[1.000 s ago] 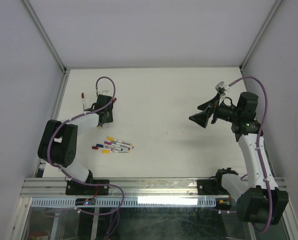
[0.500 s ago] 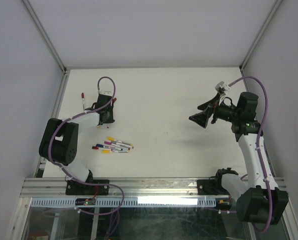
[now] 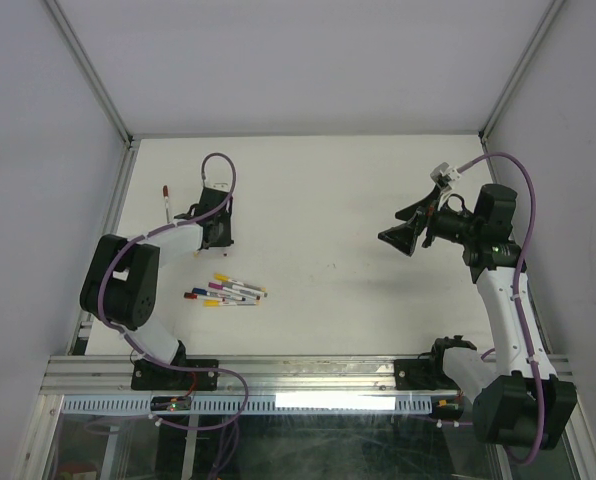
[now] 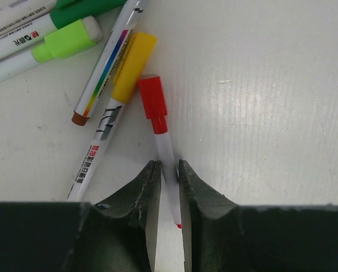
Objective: Open the pen caps
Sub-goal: Pick up the pen from the center of the board.
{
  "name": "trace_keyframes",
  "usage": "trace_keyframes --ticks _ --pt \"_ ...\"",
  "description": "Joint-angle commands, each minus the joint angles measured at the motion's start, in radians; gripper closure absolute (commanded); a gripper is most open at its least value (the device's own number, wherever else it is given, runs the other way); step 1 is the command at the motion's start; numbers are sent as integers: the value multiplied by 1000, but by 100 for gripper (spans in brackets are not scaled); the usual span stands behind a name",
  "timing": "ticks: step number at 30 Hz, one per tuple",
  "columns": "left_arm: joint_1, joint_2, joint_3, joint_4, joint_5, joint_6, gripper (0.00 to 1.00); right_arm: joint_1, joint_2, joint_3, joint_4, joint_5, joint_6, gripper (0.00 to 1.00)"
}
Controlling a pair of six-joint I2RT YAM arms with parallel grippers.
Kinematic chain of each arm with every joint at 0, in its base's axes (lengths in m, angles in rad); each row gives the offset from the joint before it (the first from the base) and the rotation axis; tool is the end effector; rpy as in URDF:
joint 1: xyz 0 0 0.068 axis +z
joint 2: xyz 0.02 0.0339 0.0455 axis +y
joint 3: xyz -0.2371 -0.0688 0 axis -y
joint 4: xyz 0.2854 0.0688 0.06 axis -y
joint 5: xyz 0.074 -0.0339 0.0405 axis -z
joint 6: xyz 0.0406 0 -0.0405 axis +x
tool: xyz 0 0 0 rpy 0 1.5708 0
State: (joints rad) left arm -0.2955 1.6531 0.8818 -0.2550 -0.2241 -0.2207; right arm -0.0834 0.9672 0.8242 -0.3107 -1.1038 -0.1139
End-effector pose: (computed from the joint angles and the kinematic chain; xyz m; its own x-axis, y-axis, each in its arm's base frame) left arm 0.3325 -0.0918 0.0967 -0.8365 0.0315 -0.5470 -0.0095 0.9974 0.0721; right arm 0.2615 0.0145 0.2870 -0.3473 -0.0223 -0.9375 -0.8070 0.5163 0.2867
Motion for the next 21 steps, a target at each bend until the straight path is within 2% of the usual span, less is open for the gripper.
trace_keyframes --ticks 1,6,10,15,16,21 --pt "-13 14 33 -2 50 -9 83 -6 1 -1 54 -19 17 0" --pt "-27 -9 35 3 90 -26 95 6 20 -41 144 -39 93 1" --pt "-52 -52 13 53 166 -49 100 44 43 -88 244 -27 152 1" --pt "-99 -96 -52 233 335 -123 100 110 94 -247 582 -14 358 1" --pt "-113 -99 -66 293 358 -140 100 125 112 -268 638 -14 358 1" --pt "-186 -87 -131 513 443 -247 100 187 233 -300 736 -14 358 1"
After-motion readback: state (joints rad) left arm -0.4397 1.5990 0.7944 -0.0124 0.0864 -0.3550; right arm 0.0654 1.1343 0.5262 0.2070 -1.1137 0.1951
